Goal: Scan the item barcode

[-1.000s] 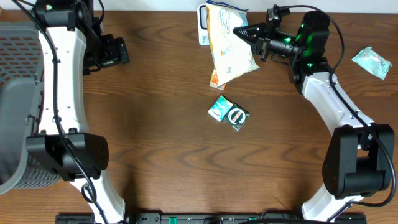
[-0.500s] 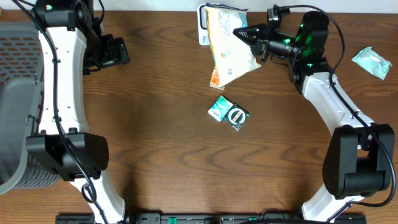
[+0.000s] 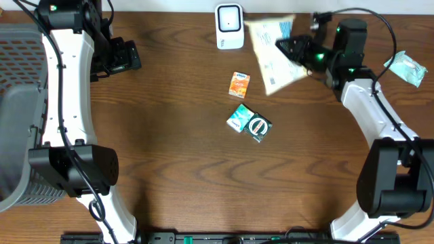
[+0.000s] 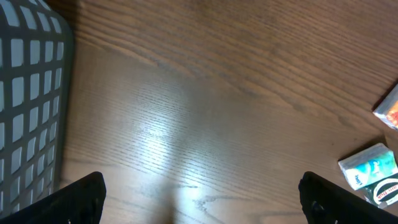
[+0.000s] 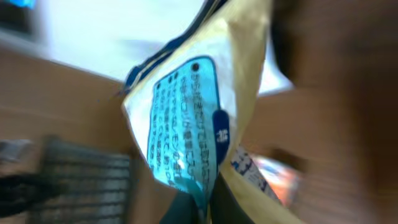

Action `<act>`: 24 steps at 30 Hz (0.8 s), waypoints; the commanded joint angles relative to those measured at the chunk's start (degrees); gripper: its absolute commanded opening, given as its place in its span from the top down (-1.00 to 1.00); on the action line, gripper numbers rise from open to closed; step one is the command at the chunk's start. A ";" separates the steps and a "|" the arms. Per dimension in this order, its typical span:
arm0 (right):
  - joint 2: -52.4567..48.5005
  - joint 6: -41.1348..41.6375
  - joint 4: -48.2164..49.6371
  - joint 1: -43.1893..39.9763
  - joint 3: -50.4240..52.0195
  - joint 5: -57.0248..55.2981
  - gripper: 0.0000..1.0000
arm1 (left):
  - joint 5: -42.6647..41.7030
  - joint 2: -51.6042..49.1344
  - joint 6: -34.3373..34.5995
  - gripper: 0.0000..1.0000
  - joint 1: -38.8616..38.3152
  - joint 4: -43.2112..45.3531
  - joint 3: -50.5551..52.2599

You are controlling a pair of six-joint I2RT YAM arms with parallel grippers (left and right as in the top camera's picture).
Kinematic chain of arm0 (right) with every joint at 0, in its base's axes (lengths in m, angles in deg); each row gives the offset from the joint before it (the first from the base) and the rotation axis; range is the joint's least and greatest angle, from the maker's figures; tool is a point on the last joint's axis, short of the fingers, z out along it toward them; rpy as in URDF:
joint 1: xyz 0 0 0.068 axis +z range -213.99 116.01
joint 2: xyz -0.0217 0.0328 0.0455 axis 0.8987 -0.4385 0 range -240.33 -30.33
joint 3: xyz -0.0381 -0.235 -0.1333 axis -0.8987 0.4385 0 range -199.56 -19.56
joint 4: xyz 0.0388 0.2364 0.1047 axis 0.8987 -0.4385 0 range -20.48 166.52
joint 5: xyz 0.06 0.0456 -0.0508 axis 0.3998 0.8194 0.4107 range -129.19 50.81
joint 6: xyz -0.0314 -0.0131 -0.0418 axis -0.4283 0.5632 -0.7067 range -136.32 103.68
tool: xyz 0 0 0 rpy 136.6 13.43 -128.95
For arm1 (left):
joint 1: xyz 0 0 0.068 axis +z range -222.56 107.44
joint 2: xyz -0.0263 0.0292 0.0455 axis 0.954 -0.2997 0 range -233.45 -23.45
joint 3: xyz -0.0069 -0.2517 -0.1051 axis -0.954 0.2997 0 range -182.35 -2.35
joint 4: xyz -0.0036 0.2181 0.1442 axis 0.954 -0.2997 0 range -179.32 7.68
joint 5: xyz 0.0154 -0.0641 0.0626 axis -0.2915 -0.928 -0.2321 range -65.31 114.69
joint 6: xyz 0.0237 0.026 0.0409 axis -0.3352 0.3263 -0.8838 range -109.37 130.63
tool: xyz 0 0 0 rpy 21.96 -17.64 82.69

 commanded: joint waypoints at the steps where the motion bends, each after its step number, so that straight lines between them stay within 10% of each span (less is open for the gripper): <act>1: 5.18 -23.96 -7.08 1.42 -0.46 -24.11 0.97 | 0.50 -0.33 -0.35 -0.96 0.24 -0.17 -0.22; 8: 5.84 -43.41 -14.47 10.40 -0.44 -60.85 0.97 | 0.50 -0.33 -0.33 -0.95 0.24 -0.17 -0.22; 21: -7.91 -36.48 -18.80 22.86 -0.35 -83.78 0.98 | 0.50 -0.33 -0.33 -0.95 0.26 -0.17 -0.22; 24: -6.88 -33.20 -18.91 26.99 -0.46 -82.55 0.71 | 0.50 -0.33 -0.35 -0.96 0.24 -0.17 -0.20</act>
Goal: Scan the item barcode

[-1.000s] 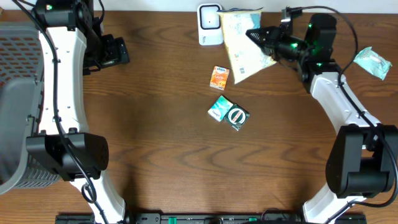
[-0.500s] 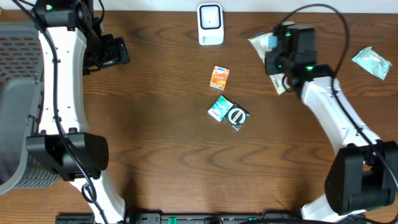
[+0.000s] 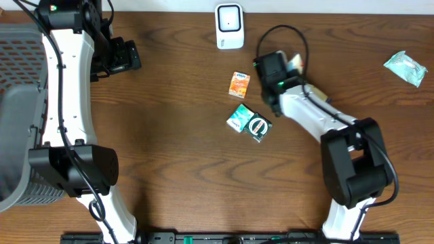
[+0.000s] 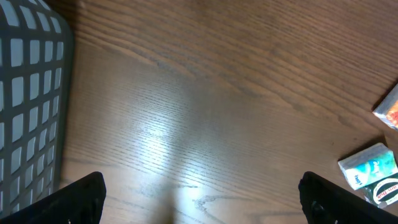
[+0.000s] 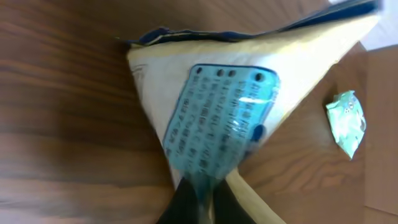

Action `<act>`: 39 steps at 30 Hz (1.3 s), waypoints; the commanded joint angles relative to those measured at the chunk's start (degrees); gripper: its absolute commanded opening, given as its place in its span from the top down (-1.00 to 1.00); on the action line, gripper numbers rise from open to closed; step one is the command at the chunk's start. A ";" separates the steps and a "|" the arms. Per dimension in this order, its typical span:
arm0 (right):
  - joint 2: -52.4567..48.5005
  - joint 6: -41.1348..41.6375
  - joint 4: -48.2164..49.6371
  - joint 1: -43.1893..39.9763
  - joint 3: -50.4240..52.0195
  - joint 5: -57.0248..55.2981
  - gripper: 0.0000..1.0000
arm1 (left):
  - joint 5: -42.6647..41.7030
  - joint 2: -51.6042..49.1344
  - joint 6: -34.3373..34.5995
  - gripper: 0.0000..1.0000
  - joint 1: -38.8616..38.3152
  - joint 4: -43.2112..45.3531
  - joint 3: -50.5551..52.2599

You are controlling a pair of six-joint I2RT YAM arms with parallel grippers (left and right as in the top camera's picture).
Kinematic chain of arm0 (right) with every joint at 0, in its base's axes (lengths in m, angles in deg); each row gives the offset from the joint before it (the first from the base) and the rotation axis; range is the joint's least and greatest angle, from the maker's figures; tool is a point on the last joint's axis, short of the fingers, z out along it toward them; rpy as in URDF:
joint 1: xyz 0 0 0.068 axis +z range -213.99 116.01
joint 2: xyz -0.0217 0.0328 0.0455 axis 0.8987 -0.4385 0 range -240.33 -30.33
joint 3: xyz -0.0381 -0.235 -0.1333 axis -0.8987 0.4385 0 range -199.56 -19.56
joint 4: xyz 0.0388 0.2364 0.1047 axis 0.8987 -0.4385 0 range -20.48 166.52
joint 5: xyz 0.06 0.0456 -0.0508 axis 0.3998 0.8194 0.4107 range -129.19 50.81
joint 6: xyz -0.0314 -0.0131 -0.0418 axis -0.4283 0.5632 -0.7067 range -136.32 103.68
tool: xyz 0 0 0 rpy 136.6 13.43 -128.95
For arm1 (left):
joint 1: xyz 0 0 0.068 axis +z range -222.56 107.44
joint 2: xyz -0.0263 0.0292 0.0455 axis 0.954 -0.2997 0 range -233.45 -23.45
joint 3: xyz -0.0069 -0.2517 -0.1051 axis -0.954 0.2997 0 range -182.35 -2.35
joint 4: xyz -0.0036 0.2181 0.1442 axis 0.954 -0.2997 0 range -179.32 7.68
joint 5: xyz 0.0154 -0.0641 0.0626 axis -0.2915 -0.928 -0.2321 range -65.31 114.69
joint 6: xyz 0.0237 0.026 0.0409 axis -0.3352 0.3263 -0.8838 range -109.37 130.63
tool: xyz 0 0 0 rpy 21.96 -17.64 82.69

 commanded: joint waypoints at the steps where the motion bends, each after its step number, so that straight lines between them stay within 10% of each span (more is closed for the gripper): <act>1: 2.14 5.84 0.00 6.29 -0.81 -1.20 0.43 | 0.52 -0.33 -0.35 -0.96 0.22 -0.20 -0.22; 2: 2.75 6.49 -0.37 8.48 -0.96 -1.20 0.03 | 0.52 -0.33 -0.33 -0.95 0.22 -0.20 -0.22; 7: 7.04 7.50 -3.93 11.45 -5.55 -1.05 -0.61 | 0.52 -0.33 -0.33 -0.96 0.22 -0.20 -0.22; 19: 7.30 -3.48 -14.91 -8.04 -9.18 39.47 -0.84 | 0.52 -0.33 -0.35 -0.96 0.22 -0.17 -0.20; 28: -1.88 -5.05 -18.71 -15.17 -9.01 49.05 -0.76 | 0.52 -0.33 -0.35 -0.96 0.22 -0.20 -0.22; 32: -6.60 -5.29 -18.91 -14.21 -9.01 49.46 -0.46 | 0.52 -0.33 -0.33 -0.96 0.22 -0.20 -0.22; 38: -7.67 -3.41 -17.99 -12.37 -9.49 49.37 0.98 | 0.52 -0.33 -0.35 -0.96 0.22 -0.20 -0.22; 39: -7.02 -2.16 -18.01 -12.37 -9.97 49.35 0.98 | 0.52 -0.33 -0.35 -0.96 0.22 -0.20 -0.20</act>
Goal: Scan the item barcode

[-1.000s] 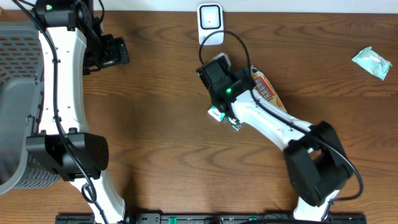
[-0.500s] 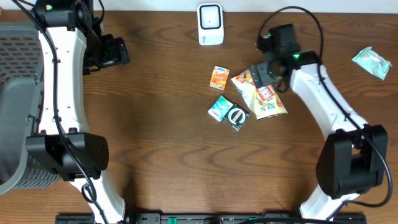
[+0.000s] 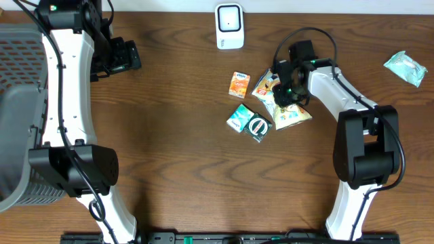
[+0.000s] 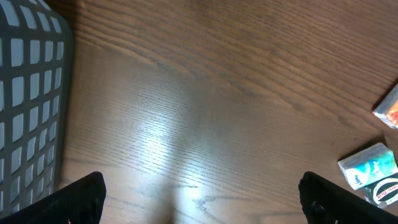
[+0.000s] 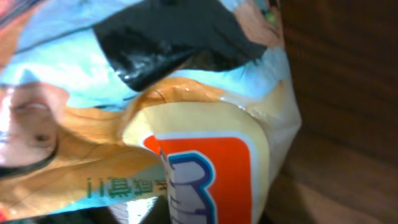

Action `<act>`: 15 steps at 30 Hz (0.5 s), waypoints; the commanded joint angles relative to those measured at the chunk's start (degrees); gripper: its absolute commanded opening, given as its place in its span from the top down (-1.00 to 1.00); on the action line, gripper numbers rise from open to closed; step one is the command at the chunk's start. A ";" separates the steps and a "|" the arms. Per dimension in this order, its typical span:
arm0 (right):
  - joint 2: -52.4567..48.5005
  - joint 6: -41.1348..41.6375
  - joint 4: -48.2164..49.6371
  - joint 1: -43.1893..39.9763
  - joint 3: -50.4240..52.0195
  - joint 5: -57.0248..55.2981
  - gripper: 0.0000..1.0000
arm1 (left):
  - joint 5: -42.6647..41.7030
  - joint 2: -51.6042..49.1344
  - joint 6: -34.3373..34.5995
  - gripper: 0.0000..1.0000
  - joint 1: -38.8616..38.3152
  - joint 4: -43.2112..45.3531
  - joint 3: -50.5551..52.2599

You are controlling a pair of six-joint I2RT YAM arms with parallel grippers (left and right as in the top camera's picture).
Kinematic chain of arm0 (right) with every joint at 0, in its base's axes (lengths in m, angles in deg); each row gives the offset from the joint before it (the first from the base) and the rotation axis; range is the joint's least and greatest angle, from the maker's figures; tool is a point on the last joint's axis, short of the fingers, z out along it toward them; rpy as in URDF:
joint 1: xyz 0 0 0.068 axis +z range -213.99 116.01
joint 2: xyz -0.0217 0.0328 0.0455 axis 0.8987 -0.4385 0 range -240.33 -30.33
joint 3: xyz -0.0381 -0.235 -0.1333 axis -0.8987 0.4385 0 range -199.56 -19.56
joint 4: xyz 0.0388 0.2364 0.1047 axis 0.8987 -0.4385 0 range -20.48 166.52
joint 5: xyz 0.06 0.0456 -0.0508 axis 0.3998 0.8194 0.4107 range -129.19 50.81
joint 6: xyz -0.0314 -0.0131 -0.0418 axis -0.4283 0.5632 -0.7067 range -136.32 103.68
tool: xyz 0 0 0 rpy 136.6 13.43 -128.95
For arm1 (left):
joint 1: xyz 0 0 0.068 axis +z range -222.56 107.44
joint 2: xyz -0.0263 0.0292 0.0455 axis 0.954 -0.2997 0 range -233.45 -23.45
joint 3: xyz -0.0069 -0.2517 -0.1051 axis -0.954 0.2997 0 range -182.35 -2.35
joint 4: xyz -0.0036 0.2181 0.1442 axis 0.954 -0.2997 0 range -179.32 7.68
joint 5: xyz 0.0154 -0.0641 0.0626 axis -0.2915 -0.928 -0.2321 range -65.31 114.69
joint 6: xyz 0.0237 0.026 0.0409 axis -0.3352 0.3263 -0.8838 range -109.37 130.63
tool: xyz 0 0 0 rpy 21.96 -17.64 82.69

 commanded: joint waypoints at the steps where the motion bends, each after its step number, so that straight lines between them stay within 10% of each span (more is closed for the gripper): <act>1: 0.74 4.72 0.31 1.03 -1.27 0.55 0.98 | 0.52 -0.33 -0.35 -0.95 0.22 -0.17 -0.22; 15: 6.29 27.74 37.62 4.70 -8.85 2.86 0.98 | 0.52 -0.33 -0.33 -0.96 0.22 -0.17 -0.22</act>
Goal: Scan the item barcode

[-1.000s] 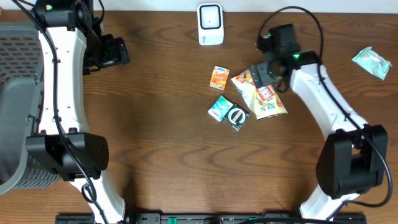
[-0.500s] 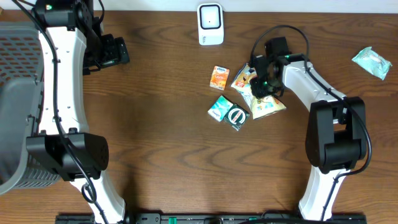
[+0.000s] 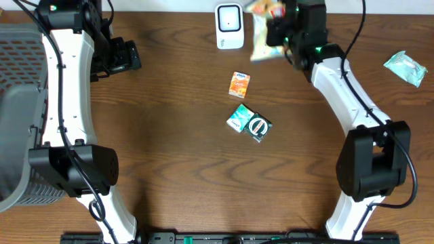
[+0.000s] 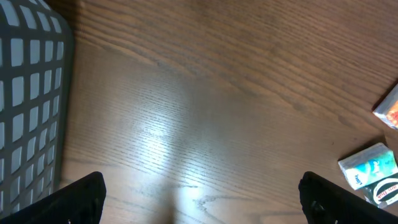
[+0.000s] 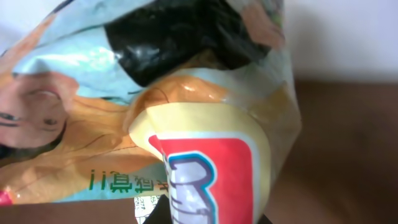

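Observation:
My right gripper point(image 3: 279, 30) is shut on a colourful snack bag point(image 3: 260, 32) and holds it at the table's back edge, just right of the white barcode scanner point(image 3: 229, 26). In the right wrist view the bag point(image 5: 155, 118) fills the frame, its printed front showing a face and a red label; no barcode is visible. The dark fingertips point(image 5: 163, 214) pinch its lower edge. My left gripper point(image 3: 130, 57) hangs open over bare wood at the far left, its fingers point(image 4: 81, 196) wide apart with nothing between them.
An orange packet point(image 3: 239, 84), a teal pack point(image 3: 238, 117) and a round-logo pack point(image 3: 259, 127) lie mid-table. A green packet point(image 3: 405, 68) lies at the far right. A grey mesh basket point(image 3: 20, 102) stands at the left edge, also visible in the left wrist view point(image 4: 28, 93).
My right gripper has moved with the snack bag from low beside the small packs at mid-table up to the back edge next to the scanner. The left arm has not moved.
The right gripper first held the bag right of the scanner, pale back side showing. Then it was nearer mid-table, the bag mostly under the arm. Then the bag was printed side up by the small packs. Now it is beside the scanner again.

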Action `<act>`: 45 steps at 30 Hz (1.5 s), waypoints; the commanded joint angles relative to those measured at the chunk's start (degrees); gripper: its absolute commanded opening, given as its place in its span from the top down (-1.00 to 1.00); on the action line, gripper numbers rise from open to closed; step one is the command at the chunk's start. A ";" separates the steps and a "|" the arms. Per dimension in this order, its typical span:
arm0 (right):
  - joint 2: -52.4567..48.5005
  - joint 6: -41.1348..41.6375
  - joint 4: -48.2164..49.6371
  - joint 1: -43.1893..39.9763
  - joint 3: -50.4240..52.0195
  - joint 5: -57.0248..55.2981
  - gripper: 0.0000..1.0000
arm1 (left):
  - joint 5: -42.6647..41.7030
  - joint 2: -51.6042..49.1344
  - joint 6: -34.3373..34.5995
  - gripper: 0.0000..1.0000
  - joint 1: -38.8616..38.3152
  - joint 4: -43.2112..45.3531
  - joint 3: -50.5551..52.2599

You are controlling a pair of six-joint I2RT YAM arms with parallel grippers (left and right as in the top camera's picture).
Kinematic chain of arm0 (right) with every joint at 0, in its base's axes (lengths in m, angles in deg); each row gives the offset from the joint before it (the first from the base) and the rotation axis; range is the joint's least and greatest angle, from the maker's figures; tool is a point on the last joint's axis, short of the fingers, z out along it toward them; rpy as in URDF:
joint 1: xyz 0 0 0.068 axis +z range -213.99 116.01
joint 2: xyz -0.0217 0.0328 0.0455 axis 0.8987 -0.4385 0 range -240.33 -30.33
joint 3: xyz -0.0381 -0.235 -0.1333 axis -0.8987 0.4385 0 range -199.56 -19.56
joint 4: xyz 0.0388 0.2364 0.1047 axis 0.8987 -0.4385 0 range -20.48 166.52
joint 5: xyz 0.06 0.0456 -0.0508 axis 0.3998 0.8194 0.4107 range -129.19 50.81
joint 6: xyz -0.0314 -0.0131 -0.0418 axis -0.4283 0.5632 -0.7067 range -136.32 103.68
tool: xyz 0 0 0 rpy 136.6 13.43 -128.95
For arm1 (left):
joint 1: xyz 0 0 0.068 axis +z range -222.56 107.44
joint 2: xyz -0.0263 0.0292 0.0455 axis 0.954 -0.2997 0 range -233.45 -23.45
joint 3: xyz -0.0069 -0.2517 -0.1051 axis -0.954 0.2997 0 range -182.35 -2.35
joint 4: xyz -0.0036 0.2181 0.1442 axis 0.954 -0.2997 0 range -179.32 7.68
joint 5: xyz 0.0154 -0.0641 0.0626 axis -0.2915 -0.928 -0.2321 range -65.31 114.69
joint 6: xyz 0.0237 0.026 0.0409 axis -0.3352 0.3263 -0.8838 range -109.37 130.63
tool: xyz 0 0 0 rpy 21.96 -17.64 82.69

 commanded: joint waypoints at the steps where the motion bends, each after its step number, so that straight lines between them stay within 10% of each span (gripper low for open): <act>1: -0.57 4.52 10.27 4.02 -0.85 0.72 0.98 | 0.55 -0.33 -0.33 -0.96 0.22 -0.20 -0.22; 13: -18.58 1.60 52.28 10.10 -0.92 -12.57 0.98 | 0.55 -0.33 -0.33 -0.96 0.22 -0.20 -0.22; 22: -23.12 1.53 53.29 9.31 -5.22 -15.30 0.88 | 0.55 -0.33 -0.35 -0.96 0.22 -0.20 -0.22; 31: -16.44 1.11 41.59 3.37 -7.32 -16.39 0.98 | 0.55 -0.33 -0.33 -0.96 0.22 -0.20 -0.22; 45: -2.14 -25.11 -10.58 -23.15 -7.30 -23.63 0.81 | 0.55 -0.33 -0.35 -0.96 0.22 -0.20 -0.22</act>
